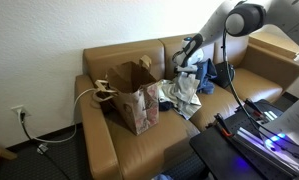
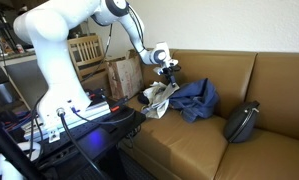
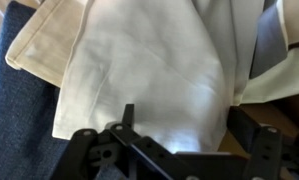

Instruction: Put the striped cloth in the bag

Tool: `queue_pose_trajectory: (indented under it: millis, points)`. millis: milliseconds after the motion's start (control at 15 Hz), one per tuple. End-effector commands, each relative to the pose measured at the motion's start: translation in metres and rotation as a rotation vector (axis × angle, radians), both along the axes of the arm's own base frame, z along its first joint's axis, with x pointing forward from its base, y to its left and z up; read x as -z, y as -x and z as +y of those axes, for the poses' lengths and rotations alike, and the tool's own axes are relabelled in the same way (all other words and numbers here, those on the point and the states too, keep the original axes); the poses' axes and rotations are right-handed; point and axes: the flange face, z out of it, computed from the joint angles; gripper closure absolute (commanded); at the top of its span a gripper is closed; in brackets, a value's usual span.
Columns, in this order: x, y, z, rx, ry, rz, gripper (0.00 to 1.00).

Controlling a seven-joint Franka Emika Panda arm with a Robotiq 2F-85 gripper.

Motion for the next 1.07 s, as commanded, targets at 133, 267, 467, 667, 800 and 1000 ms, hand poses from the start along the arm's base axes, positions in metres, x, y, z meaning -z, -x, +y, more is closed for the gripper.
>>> queue_pose_trajectory:
  millis: [133,267,467,667,800,1000]
  points:
    - [-0.002,0.000,-0.007,0.028,-0.017,0.103,0.47]
    - [-0.004,0.000,-0.010,0.039,-0.008,0.115,0.60]
    - [-0.004,-0.001,-0.014,0.053,0.000,0.118,0.83]
    - [-0.005,-0.001,-0.020,0.079,0.013,0.115,0.98]
    - [-0.011,-0.001,-0.025,0.100,-0.002,0.111,1.00]
    - [-0.039,-0.002,-0.037,0.116,-0.062,0.092,1.00]
